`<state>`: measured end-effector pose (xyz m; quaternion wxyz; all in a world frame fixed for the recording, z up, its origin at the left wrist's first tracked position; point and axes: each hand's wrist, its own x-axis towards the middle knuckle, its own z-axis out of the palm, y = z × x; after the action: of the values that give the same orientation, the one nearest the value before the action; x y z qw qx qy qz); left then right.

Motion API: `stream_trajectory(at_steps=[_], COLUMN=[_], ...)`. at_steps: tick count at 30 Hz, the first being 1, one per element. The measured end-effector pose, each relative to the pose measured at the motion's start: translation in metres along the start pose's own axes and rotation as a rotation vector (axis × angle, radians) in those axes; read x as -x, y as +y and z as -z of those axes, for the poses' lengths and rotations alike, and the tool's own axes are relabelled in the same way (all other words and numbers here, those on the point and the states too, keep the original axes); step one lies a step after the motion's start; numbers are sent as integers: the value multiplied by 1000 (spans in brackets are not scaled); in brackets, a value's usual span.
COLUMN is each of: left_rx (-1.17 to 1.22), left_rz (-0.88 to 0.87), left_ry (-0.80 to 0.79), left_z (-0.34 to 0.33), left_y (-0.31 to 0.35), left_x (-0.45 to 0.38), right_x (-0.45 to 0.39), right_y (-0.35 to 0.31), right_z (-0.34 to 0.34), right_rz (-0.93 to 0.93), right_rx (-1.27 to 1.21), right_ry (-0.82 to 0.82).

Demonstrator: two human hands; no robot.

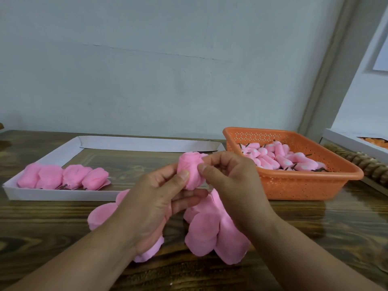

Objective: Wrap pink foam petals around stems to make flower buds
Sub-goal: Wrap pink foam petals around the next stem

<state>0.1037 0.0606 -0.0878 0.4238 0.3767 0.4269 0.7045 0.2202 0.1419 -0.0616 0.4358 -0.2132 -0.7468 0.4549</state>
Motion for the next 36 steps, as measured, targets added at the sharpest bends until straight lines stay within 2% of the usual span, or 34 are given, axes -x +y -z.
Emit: stream_trajectory(at_steps=[4, 12, 21, 27, 30, 36], left_rx=[-37, -110, -140, -153, -136, -121], left_rz=[-16, -67, -170, -220, -187, -1], left_ry=[-8, 40, 82, 126, 153, 189], left_z=[-1, -5, -13, -18, -18, -16], left_y=[-4, -7, -7, -6, -6, -6], left_x=[1, 2, 7, 9, 9, 11], right_x=[-1, -1, 2, 9, 15, 24], right_y=[1, 6, 1, -8, -8, 9], right_z=[-3, -6, -8, -12, -15, -29], right_rz=[99, 112, -32, 9, 23, 287], right_rx=[161, 229, 14, -100, -101, 318], right_ry=[91, 167, 146, 104, 49, 110])
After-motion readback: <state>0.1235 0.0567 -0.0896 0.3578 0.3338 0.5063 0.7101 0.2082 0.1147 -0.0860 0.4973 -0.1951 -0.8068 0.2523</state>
